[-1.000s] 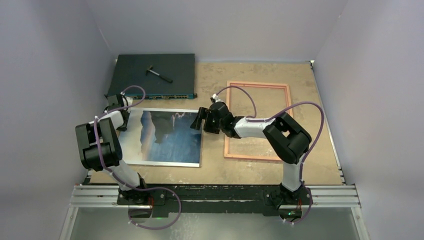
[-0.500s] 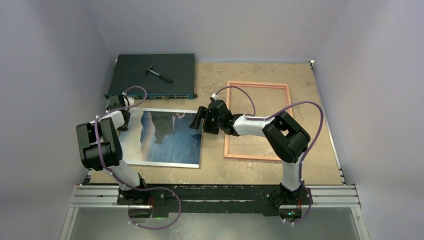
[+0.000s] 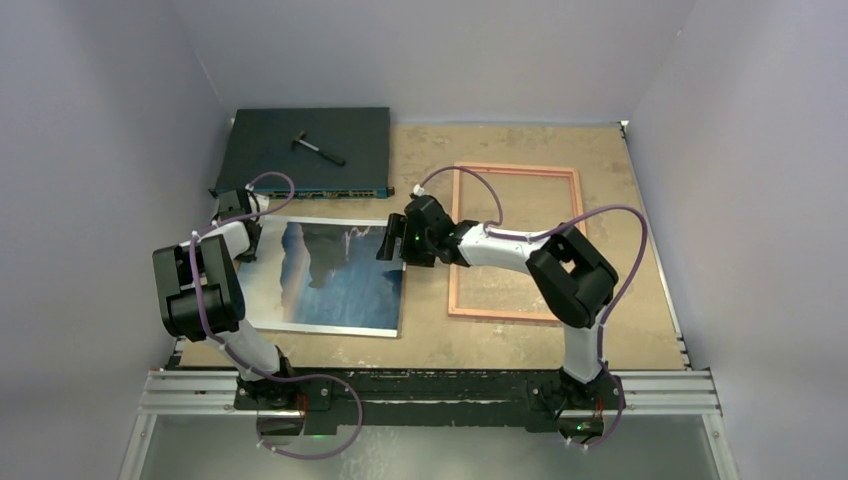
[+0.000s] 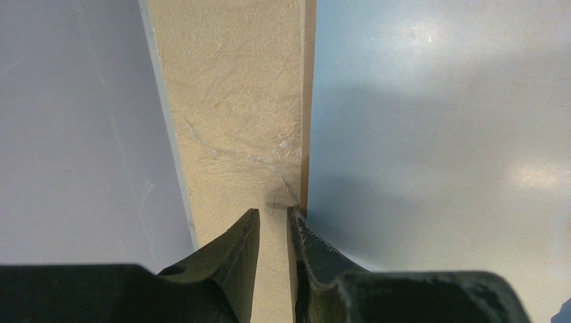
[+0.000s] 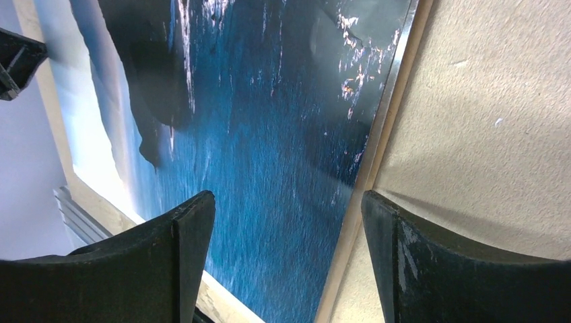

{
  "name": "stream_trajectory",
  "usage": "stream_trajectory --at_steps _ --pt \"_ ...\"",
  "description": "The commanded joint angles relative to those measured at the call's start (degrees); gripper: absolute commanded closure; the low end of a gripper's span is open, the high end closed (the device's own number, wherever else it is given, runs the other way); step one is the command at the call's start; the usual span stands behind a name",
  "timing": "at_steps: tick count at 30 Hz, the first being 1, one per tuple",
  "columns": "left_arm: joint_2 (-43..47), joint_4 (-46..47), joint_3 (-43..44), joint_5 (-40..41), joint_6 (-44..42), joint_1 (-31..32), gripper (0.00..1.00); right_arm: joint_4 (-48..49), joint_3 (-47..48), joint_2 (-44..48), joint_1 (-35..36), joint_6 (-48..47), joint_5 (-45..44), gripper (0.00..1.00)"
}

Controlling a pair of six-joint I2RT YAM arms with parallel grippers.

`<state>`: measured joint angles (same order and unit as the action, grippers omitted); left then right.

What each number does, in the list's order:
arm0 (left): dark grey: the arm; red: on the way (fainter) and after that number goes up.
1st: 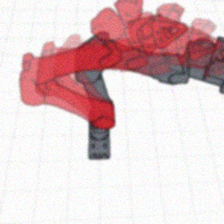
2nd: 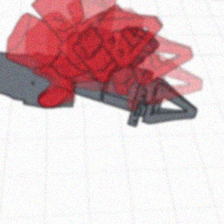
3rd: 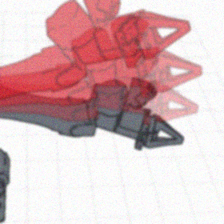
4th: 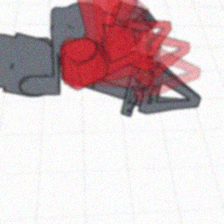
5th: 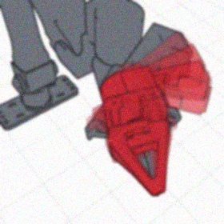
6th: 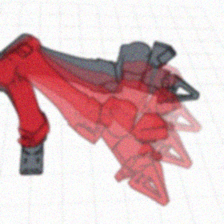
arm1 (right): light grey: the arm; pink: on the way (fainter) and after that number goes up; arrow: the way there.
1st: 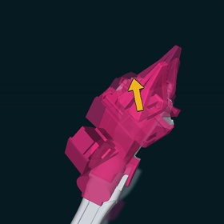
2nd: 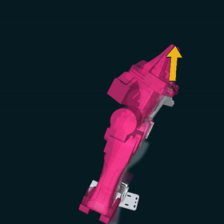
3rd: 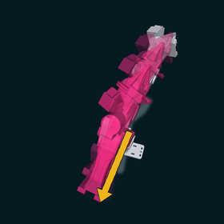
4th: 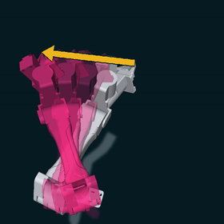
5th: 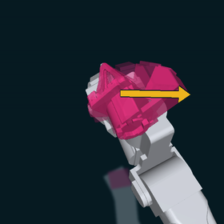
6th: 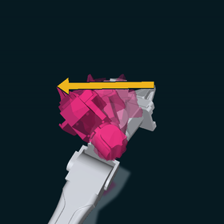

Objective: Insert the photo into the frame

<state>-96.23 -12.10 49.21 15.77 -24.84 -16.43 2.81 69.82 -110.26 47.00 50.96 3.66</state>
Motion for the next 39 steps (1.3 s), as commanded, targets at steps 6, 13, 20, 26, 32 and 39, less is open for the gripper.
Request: stream_trajectory --at_steps 6,13,20,26,32,39 --pt "-2.89 -8.75 -3.11 -9.59 2.87 1.64 0.8 5.45 -0.31 5.5 0.94 -1.86 3.46 0.19" --pt "-3.03 -9.54 -2.5 -10.08 3.02 1.77 0.81 27.07 -8.6 13.53 0.9 0.58 18.09 0.19" --pt "-2.76 -10.26 -1.94 -10.17 3.24 1.83 0.83 41.26 -12.22 8.5 0.9 6.93 26.25 0.19" --pt "-1.74 -10.78 -2.01 -10.13 3.02 1.78 0.83 39.48 -12.95 6.02 0.9 7.88 24.24 0.2" --pt "-1.75 -11.73 -0.92 -9.62 3.11 1.84 0.84 34.57 -13.14 8.9 0.4 6.44 20.97 0.27" --pt "-1.08 -12.8 3.51 -6.01 4.1 1.74 0.82 38.72 -15.42 10.7 -2.04 9.31 24.42 0.55"
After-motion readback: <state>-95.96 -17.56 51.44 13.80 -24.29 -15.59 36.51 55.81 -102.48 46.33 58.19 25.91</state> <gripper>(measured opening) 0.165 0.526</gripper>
